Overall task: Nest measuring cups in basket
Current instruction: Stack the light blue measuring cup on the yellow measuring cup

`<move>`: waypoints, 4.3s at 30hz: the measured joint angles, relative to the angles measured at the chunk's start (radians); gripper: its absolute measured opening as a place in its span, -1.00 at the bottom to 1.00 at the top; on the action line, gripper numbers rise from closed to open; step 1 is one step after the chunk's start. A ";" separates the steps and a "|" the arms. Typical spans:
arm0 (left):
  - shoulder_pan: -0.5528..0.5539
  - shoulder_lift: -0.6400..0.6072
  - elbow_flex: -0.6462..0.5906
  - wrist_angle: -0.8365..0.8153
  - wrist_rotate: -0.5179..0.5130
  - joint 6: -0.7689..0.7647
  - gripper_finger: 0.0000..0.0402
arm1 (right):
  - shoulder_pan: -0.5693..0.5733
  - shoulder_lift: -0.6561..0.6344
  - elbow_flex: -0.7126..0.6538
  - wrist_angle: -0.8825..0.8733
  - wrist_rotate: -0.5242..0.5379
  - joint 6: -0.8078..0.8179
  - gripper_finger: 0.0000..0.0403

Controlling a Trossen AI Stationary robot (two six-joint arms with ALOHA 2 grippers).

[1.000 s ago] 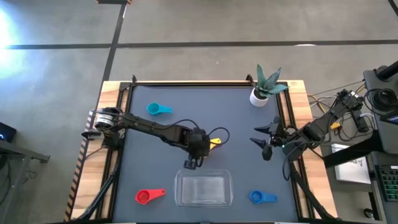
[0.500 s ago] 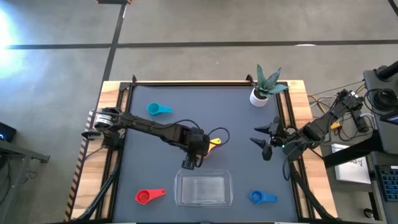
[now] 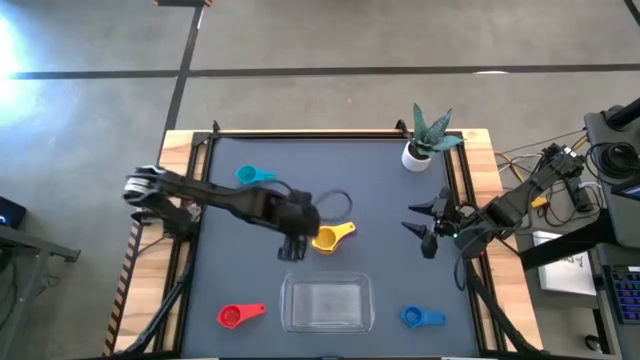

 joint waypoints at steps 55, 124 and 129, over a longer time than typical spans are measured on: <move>0.702 -0.192 -0.368 -0.086 0.111 -0.311 -0.98 | 0.000 0.195 -0.008 0.023 -0.025 0.028 0.18; -0.058 0.330 0.280 -0.070 -0.074 -0.935 -0.98 | 0.037 0.122 -0.061 0.061 0.081 0.090 0.18; -0.048 0.330 0.280 -0.050 -0.073 -0.934 -0.98 | 0.037 0.122 -0.061 0.061 0.081 0.090 0.18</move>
